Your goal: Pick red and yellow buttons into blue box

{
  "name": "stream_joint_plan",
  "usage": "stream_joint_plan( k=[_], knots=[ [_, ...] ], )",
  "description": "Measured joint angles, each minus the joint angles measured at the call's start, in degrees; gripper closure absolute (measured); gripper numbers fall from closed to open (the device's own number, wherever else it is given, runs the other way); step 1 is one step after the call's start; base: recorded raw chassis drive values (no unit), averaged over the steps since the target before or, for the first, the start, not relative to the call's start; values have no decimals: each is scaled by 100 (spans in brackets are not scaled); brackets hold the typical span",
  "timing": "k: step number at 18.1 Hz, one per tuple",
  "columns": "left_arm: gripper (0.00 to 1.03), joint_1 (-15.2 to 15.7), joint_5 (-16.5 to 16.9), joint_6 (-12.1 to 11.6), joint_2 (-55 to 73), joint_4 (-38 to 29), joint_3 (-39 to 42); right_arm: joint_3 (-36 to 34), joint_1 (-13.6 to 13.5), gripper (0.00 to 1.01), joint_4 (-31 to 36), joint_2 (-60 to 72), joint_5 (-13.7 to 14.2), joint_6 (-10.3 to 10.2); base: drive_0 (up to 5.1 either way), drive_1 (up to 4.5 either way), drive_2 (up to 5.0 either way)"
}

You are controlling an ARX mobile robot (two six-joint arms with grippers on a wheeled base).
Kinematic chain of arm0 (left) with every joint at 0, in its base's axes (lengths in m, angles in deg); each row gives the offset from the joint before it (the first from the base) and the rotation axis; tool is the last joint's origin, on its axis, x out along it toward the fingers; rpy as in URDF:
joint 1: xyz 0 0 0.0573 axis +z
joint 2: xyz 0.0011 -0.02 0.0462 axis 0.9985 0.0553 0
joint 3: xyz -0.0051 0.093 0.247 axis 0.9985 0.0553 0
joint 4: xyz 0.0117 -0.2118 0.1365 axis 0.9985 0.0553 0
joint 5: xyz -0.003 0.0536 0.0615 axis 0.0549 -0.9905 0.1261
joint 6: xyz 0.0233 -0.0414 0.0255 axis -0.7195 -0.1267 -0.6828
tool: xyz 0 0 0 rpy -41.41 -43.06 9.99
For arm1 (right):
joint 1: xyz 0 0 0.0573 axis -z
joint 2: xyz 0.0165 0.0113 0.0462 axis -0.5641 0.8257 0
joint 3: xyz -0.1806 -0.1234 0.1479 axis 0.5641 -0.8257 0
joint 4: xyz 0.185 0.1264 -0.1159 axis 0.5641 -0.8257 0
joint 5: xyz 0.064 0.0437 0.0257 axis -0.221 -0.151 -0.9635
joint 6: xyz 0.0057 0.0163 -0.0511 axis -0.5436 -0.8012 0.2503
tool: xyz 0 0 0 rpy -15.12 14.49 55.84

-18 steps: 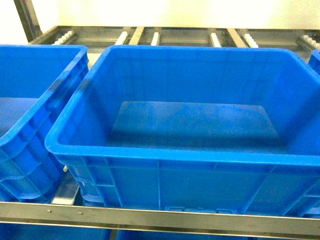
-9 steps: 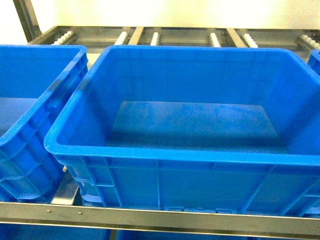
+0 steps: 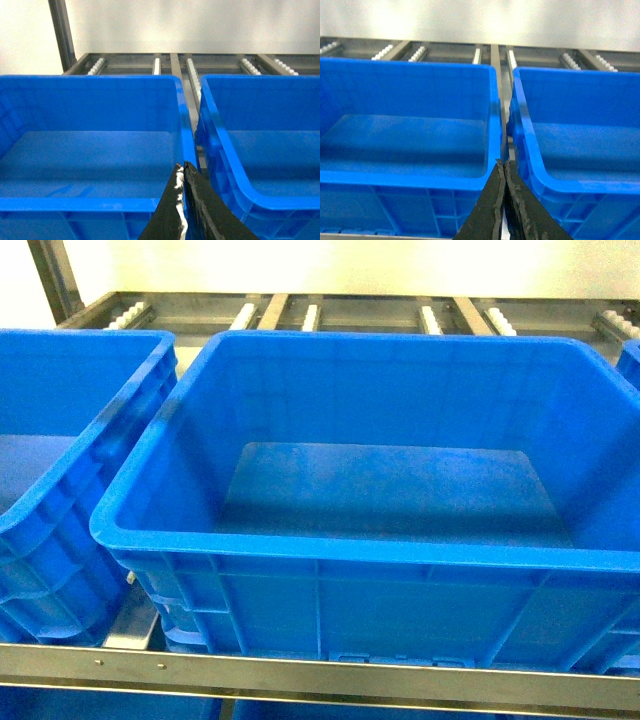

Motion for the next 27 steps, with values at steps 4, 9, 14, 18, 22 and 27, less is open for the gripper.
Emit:
stream_joint_plan(
  k=[4,9,14,18,22,27],
  knots=[
    [101,0,0,0,-531,472,0,-90,0,99,-168,-273,0,2,0,0,0],
    [101,0,-4,0,-1003,960,0,-83,0,99,-1292,-1102,-4,2,0,0,0],
    [101,0,-2,0,-1373,1283,0,-85,0,99,-1307,-1325,2,0,0,0,0],
    [101,0,-2,0,-1589,1530,0,-85,0,99,-1274,-1335,0,2,0,0,0],
    [101,0,2,0,-2826,2758,-2,-85,0,99,-1274,-1335,2,2,0,0,0],
    [101,0,0,0,-2815,2839,-2,-85,0,99,-1274,-1335,-2,2,0,0,0]
  ],
)
